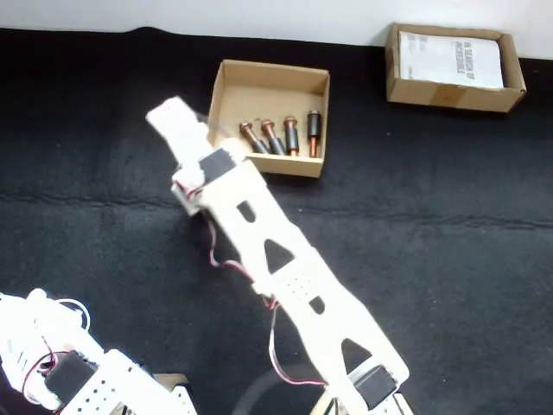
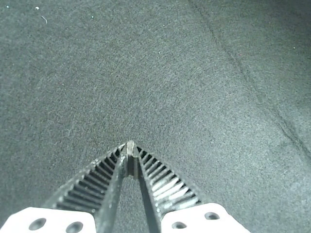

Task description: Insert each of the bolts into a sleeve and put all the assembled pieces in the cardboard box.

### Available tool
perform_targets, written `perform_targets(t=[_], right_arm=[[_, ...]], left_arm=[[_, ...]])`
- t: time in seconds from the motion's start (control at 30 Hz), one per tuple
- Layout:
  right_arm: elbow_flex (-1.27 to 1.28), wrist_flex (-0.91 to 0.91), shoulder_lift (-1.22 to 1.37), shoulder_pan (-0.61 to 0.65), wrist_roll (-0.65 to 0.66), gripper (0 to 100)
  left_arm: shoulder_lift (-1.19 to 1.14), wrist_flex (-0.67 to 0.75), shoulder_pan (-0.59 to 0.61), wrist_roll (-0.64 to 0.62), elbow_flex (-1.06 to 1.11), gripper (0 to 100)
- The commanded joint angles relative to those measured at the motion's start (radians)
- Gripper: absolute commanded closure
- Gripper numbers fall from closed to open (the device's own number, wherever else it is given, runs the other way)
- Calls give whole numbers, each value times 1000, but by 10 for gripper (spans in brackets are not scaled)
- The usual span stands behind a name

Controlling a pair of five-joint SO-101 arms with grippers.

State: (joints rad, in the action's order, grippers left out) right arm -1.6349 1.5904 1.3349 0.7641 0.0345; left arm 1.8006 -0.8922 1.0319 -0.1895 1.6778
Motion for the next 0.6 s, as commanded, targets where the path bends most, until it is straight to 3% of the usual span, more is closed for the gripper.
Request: perform_targets(t=[0.0, 0.23, 0.47, 0.57], right_arm=[[-133, 41, -124, -65, 110, 991], [-136, 170, -375, -202, 158, 991], [-136, 174, -613, -414, 158, 991], [-128, 176, -739, -498, 158, 991]], left_arm=[[7, -5, -18, 9, 18, 988], [4, -5, -33, 9, 18, 988], [1, -11, -35, 9, 18, 988], [5, -83, -82, 12, 18, 987]])
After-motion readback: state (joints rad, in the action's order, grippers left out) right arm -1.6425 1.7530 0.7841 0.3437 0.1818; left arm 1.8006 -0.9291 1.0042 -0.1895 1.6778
